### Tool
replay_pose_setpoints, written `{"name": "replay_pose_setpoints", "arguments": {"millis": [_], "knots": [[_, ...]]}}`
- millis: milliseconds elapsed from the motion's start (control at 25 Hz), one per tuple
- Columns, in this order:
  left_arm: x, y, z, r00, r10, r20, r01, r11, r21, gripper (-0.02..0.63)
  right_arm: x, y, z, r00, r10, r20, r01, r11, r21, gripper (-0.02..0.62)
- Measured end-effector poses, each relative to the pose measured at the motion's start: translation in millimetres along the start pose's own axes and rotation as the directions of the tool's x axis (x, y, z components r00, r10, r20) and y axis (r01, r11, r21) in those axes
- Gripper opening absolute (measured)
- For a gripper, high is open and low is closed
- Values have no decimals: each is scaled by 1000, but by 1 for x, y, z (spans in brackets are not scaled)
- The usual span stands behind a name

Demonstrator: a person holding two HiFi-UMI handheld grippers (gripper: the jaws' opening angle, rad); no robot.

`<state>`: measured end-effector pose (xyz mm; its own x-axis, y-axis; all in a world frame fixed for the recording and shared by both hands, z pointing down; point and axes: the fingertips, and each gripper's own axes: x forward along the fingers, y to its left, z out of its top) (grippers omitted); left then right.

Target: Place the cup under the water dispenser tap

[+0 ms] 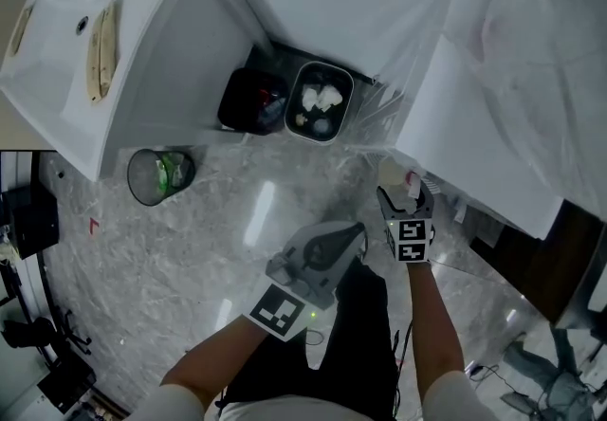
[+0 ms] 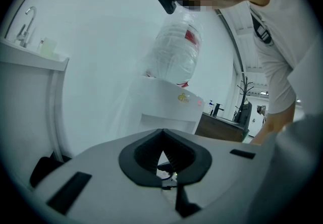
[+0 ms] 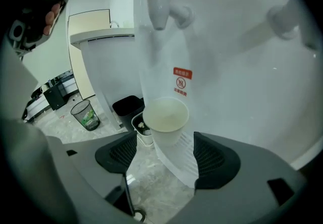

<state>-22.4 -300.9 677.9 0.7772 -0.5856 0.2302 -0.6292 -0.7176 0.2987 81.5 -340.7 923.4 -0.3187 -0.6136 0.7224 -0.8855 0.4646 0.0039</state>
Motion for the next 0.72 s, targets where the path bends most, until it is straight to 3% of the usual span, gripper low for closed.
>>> {"name": "replay_pose_setpoints", "arguments": {"millis": [160,320,520,600,720], "knots": [[-9,-8,16,1000,11,-1,-11,1000,14,3,-45,22,26,1000,17,18,-17,1000,18,319],[-24,-22,46,999,41,-8,-41,999,-14,3,-111,55,82,992,77,104,-83,995,56,310],[-49,-46,95,998,35,-50,-36,999,-16,3,-203,79,162,974,92,207,-113,989,94,237],[-59,-62,115,998,25,-57,-26,1000,-11,3,-240,83,186,965,81,248,-109,989,101,184],[-74,-86,145,998,8,-66,-8,1000,7,3,-293,91,214,954,76,290,-111,988,107,157]]}}
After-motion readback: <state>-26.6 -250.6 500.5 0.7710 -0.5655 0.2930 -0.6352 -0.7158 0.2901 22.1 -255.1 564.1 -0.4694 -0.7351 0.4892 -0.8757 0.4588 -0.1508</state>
